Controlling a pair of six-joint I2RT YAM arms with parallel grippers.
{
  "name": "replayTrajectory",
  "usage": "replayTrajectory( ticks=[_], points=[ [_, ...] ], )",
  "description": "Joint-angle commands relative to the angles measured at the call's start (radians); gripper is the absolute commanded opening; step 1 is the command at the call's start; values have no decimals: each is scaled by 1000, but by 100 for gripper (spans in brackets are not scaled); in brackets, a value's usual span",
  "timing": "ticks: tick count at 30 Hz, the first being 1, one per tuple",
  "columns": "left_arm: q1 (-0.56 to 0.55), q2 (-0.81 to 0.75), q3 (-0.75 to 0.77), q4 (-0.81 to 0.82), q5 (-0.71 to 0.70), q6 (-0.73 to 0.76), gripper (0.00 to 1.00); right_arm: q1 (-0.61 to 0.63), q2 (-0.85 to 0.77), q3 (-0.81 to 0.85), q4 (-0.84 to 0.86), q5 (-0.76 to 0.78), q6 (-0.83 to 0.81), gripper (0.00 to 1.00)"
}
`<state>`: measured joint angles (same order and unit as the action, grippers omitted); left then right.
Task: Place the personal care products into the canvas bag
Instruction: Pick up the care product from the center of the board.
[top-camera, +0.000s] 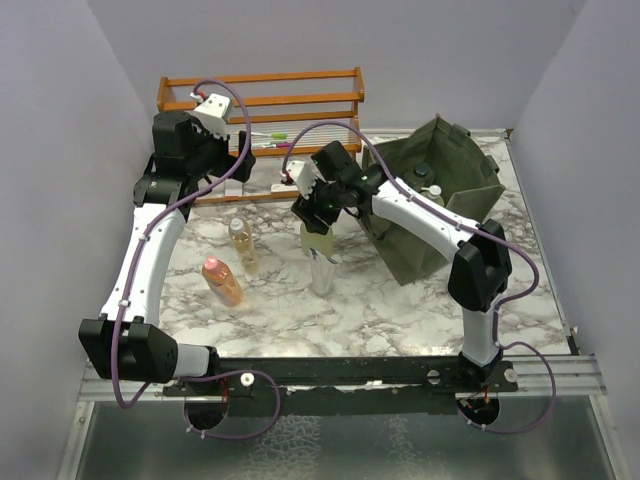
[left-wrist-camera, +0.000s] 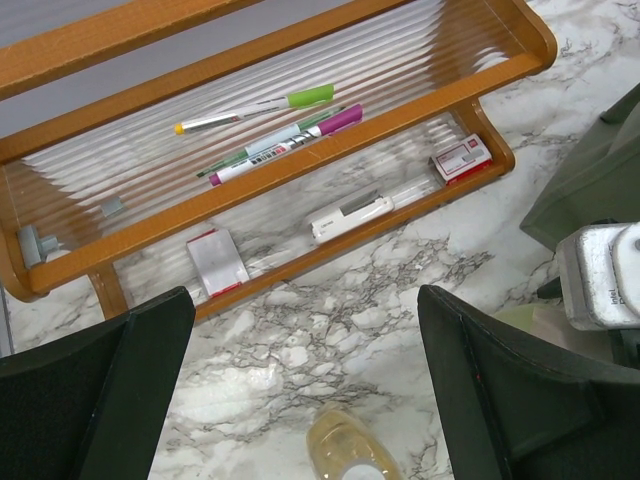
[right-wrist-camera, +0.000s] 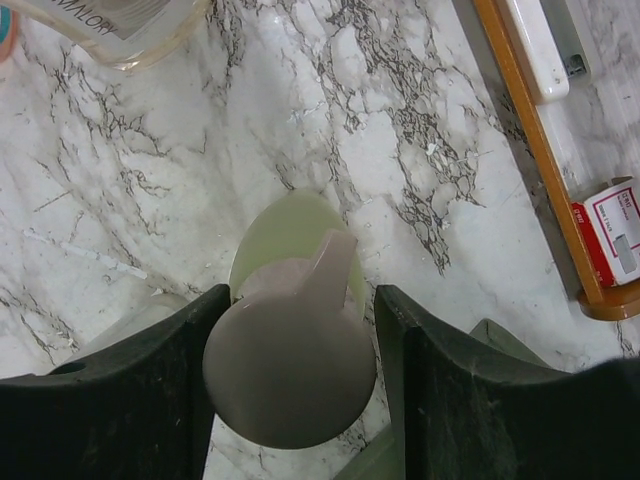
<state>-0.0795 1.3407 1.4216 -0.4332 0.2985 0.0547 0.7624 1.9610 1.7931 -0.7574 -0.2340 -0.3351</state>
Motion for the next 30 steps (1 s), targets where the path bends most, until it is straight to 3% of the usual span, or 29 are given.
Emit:
replayTrajectory(
  ticks=[1, 9, 19, 23, 30],
  points=[
    [7, -32, -12, 33, 23, -3, 97, 5, 24, 35, -2, -12, 8, 57],
    [9, -34, -12, 34, 19, 3, 97, 5, 18, 75, -15, -3, -9, 41],
    [9, -34, -13, 37, 13, 7, 97, 5, -12, 167, -41, 19, -42, 7],
    [9, -33, -12, 37, 10, 7, 97, 5, -37, 210, -45, 29, -59, 1],
    [9, -29, -18, 45, 13, 4, 97, 3, -77, 299, -63, 57, -97, 1]
  ],
)
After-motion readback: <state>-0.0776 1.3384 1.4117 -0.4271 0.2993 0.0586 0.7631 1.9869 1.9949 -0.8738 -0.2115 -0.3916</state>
